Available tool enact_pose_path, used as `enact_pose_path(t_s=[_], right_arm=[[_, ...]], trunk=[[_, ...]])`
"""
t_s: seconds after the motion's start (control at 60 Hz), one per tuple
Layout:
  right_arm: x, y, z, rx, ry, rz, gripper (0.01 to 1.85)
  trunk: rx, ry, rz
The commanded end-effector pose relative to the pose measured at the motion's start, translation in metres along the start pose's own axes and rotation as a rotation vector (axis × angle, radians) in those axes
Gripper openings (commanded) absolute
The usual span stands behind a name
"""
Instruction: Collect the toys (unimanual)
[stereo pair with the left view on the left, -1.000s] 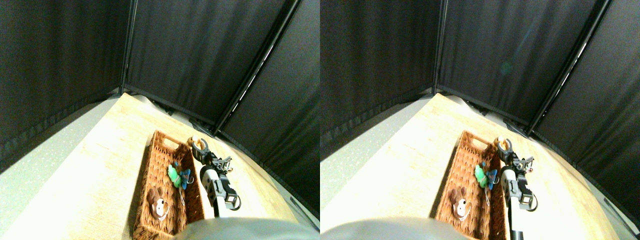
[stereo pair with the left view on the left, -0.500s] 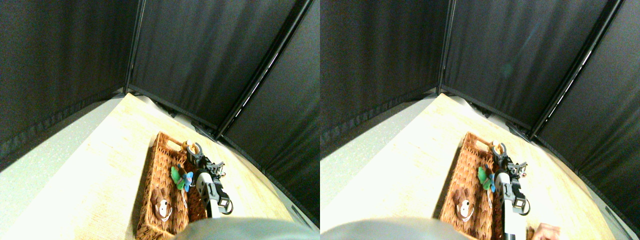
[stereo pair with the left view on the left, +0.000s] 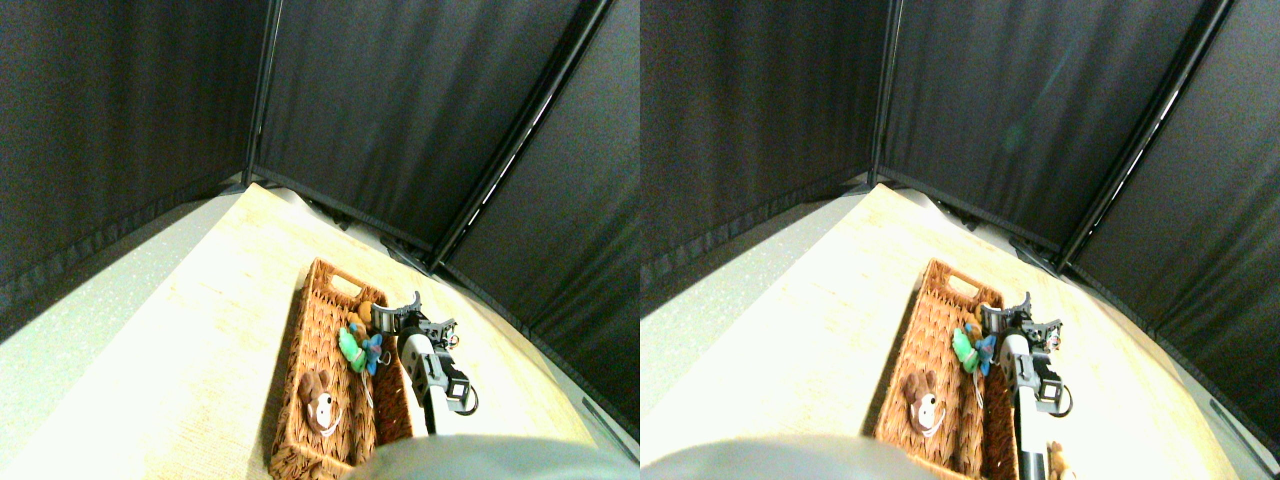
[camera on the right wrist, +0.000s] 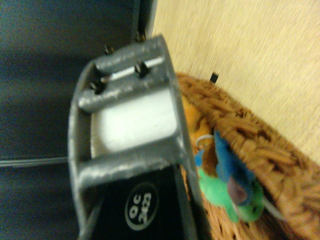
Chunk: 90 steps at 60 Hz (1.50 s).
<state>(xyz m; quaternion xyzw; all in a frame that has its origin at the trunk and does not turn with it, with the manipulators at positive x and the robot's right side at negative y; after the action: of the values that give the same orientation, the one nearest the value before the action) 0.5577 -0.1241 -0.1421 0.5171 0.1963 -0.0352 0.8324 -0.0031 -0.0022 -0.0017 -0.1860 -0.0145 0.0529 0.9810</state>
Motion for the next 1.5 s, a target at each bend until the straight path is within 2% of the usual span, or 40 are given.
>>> enact_pose_path(t_s=[0.017, 0.067, 0.117, 0.183, 0.233, 0.317, 0.4, 0.417, 0.5, 0.6, 0.767, 0.833, 0.95, 0.983, 1.117, 1.217, 1.5], right_arm=[[0.001, 0.008, 0.018, -0.019, -0.083, 0.068, 0.82], [0.0, 0.006, 0.029, -0.041, -0.116, 0.072, 0.73], [-0.002, 0.004, 0.039, 0.001, -0.142, 0.069, 0.66], [-0.004, 0.002, 0.048, -0.01, -0.172, 0.067, 0.64], [-0.009, -0.001, 0.064, -0.035, -0.225, 0.067, 0.62], [-0.013, -0.006, 0.078, -0.063, -0.249, 0.092, 0.59], [-0.018, -0.012, 0.09, -0.115, -0.27, 0.101, 0.64], [-0.021, -0.017, 0.097, -0.158, -0.288, 0.108, 0.63], [-0.027, -0.025, 0.106, -0.105, -0.323, 0.099, 0.65], [-0.04, -0.04, 0.116, -0.041, -0.319, 0.094, 0.63], [-0.058, -0.062, 0.114, -0.014, -0.31, 0.087, 0.68], [-0.067, -0.073, 0.111, -0.002, -0.336, 0.055, 0.74], [-0.08, -0.09, 0.106, 0.044, -0.331, 0.041, 0.8], [-0.084, -0.094, 0.104, 0.07, -0.356, 0.018, 0.84], [-0.099, -0.108, 0.098, 0.123, -0.351, -0.007, 0.94], [-0.107, -0.112, 0.091, 0.158, -0.343, -0.033, 0.94], [-0.13, -0.119, 0.08, 0.182, -0.294, -0.037, 0.96]], trunk=[[0.008, 0.018, -0.002], [0.016, 0.02, -0.01], [0.025, 0.022, -0.019], [0.034, 0.024, -0.03], [0.048, 0.03, -0.046], [0.063, 0.035, -0.059], [0.084, 0.042, -0.075], [0.089, 0.043, -0.079], [0.102, 0.05, -0.091], [0.115, 0.06, -0.104], [0.133, 0.075, -0.12], [0.138, 0.08, -0.127], [0.146, 0.089, -0.137], [0.149, 0.091, -0.139], [0.154, 0.1, -0.143], [0.157, 0.108, -0.147], [0.156, 0.11, -0.151]])
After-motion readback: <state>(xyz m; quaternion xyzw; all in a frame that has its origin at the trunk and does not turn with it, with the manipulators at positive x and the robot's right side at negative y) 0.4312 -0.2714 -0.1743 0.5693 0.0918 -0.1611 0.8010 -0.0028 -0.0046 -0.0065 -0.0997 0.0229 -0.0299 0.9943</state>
